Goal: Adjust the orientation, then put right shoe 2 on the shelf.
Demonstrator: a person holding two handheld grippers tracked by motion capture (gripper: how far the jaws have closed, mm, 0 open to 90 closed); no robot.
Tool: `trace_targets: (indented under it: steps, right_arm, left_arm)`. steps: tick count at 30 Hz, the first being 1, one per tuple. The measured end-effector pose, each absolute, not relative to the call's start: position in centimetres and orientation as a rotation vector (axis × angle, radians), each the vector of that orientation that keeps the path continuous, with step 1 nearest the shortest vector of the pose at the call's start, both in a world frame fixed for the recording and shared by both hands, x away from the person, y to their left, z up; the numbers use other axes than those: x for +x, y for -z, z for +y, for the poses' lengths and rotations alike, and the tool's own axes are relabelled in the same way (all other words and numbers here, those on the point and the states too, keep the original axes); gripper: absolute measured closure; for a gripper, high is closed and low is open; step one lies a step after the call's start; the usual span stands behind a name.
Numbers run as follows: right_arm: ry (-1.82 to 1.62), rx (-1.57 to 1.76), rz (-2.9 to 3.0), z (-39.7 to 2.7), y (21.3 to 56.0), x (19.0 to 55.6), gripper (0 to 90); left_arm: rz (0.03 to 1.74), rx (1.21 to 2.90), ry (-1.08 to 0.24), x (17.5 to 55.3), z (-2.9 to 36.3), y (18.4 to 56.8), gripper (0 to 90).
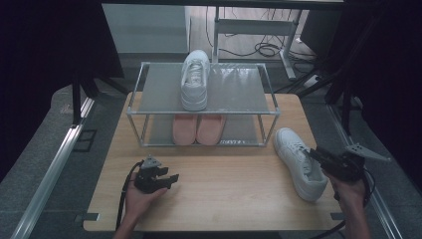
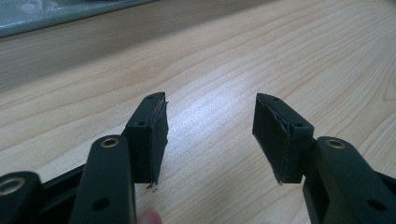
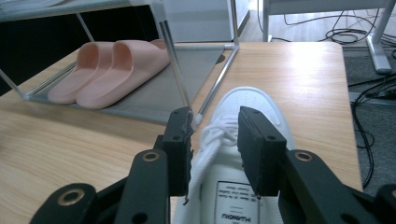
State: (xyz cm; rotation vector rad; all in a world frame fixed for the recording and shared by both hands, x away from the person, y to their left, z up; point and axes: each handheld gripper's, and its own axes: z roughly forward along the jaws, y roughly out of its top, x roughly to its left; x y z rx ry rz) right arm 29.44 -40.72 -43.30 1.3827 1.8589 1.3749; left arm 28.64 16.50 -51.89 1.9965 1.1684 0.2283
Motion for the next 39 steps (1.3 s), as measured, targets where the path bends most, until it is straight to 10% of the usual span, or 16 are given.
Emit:
trace_targets:
  steps: [39]
  right_arm:
    - [-1.204,1.518,1.898,-41.8,47.3,31.5,51.6]
  left_arm:
    - [1.16,2.01,-0.21,28.8,16.2,52.0,45.2]
